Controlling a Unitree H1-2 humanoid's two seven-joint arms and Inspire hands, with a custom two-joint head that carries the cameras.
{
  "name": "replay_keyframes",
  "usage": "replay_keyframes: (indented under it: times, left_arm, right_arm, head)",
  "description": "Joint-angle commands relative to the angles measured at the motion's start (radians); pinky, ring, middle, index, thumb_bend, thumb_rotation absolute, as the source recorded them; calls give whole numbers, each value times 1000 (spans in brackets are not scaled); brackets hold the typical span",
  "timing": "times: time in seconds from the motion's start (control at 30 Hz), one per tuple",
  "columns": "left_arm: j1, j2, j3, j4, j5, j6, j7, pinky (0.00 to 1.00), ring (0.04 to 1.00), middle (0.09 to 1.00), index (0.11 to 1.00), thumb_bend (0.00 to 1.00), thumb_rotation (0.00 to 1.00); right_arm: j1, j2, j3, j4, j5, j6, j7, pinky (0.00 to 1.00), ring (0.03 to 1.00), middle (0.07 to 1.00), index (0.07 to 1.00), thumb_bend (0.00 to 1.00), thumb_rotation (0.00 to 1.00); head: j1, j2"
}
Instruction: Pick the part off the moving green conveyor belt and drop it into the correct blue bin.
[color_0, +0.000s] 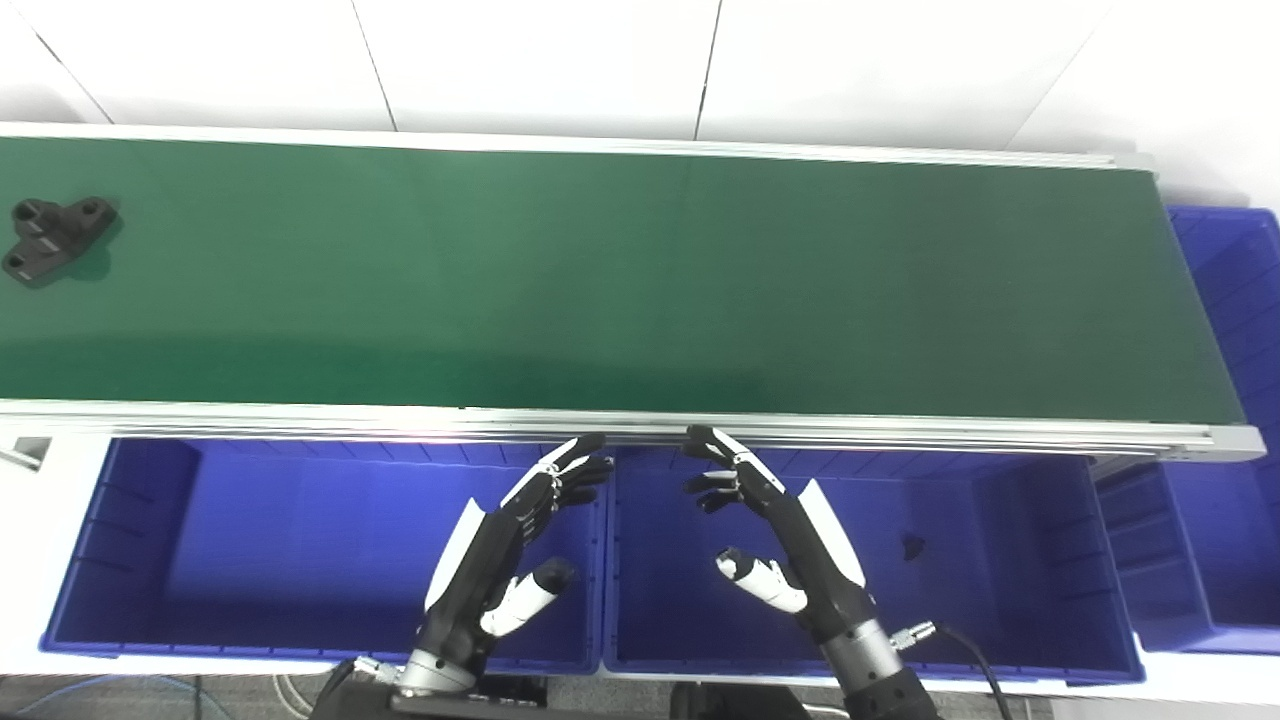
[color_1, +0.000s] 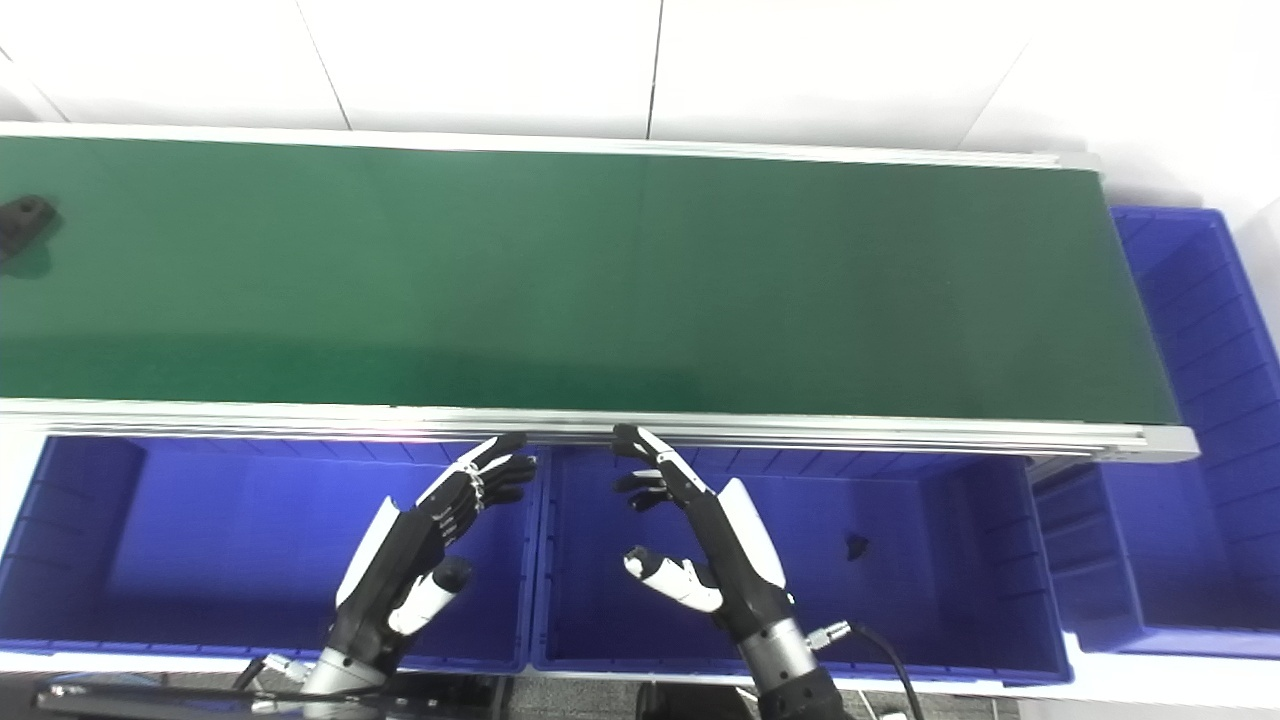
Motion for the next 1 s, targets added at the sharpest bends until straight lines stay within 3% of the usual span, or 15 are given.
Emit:
replay_keyframes:
  times: [0.0,0.73,0.97]
  left_arm:
    - [-1,-8,-4,-8,5,-42,1,787,823,822,863,750,920]
    - [-8,-17,-7,2,4,-45,9,784,822,816,861,742,905]
    - [-17,-20,-9,11,6,-45,23,778,819,822,859,742,913]
  right_arm:
    - [-5,1,0,-9,20,-60,-12,610,700,840,889,846,998]
    - [16,-20,24,-8,53,-60,-60,596,705,789,847,877,1000]
    - [30,-26,23,-18,95,-60,-50,720,778,818,845,918,1000]
  head:
    - [9,-7]
    - [15,-10]
    - [19,-15]
